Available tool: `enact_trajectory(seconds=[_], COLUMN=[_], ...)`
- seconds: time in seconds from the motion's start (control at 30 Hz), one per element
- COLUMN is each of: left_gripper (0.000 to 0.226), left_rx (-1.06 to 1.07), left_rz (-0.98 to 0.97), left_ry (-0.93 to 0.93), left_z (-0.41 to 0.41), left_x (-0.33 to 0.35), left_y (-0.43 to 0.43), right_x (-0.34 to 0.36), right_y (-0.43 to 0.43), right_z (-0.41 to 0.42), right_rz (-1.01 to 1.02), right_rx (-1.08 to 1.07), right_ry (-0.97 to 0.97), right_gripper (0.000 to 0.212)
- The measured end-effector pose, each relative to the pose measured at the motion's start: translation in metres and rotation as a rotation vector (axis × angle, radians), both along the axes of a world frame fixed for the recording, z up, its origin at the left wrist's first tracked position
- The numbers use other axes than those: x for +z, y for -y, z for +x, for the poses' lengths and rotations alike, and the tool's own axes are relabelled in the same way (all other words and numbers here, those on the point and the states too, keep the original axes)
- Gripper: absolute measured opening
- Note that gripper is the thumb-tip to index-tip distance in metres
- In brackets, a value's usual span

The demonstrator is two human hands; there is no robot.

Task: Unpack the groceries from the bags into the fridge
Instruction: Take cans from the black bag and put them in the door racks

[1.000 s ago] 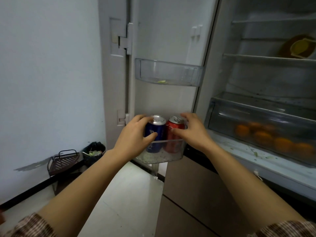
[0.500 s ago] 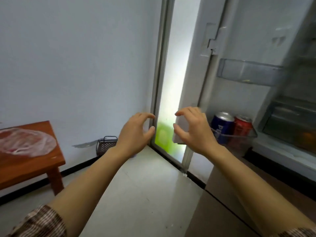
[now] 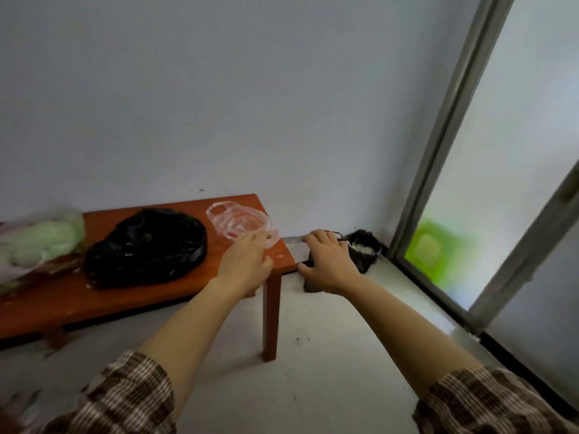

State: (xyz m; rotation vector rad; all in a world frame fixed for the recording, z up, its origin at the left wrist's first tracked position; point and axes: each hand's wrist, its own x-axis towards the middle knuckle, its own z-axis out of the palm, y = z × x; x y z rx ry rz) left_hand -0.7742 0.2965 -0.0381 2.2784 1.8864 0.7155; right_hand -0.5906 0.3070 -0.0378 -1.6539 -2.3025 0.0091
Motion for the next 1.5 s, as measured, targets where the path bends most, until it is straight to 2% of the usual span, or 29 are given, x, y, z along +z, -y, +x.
enact_trajectory(seconds=[0.1,0.3,0.63,0.77,0.83,0.9,1.03,1.13,1.27,1.43,1.5], left_gripper=[0.055,0.049,0.052,0.053,0.054,0.05,0.049,0.053,0.057,0.031,0.049], left_rx=[0.07,0.232,0.344,0.367,0.317,0.176,-0.046,-0.035,-0.017,-0.016,0.001], left_rz=[-0.032,-0.078,-0.282,-0.247,-0.199,-0.212,-0.392,-0.478,-0.528,-0.651,-0.724], left_ry=[-0.092,-0.128,-0.092,-0.082,-0.122,-0.18,-0.396,-0.541,-0.596,-0.624,-0.577], left_z=[-0.059,-0.167,-0.326,-0.359,-0.37,-0.38,-0.413,-0.454,-0.509,-0.539,-0.54], left_x=[-0.016,-0.058,-0.117,-0.128,-0.133,-0.14,-0.161,-0.168,-0.171,-0.179,-0.182], left_y=[-0.024,-0.08,-0.189,-0.218,-0.234,-0.252,-0.291,-0.321,-0.352,-0.378,-0.382], right_x=[-0.013,-0.047,-0.09,-0.108,-0.117,-0.126,-0.143,-0.152,-0.164,-0.183,-0.191], right_y=[-0.031,-0.11,-0.268,-0.307,-0.323,-0.34,-0.375,-0.401,-0.433,-0.45,-0.452], right_z=[-0.064,-0.171,-0.312,-0.356,-0.374,-0.392,-0.427,-0.453,-0.487,-0.515,-0.521], right_rz=[-0.077,-0.132,-0.235,-0.243,-0.229,-0.186,-0.172,-0.22,-0.283,-0.355,-0.384], right_rx=[0.051,0.192,0.387,0.437,0.457,0.475,0.517,0.501,0.46,0.412,0.381], right_ry=[0.052,0.138,0.206,0.269,0.309,0.375,0.539,0.599,0.638,0.669,0.695], right_gripper=[0.056,0.062,0.057,0.057,0.058,0.058,0.061,0.065,0.072,0.079,0.083])
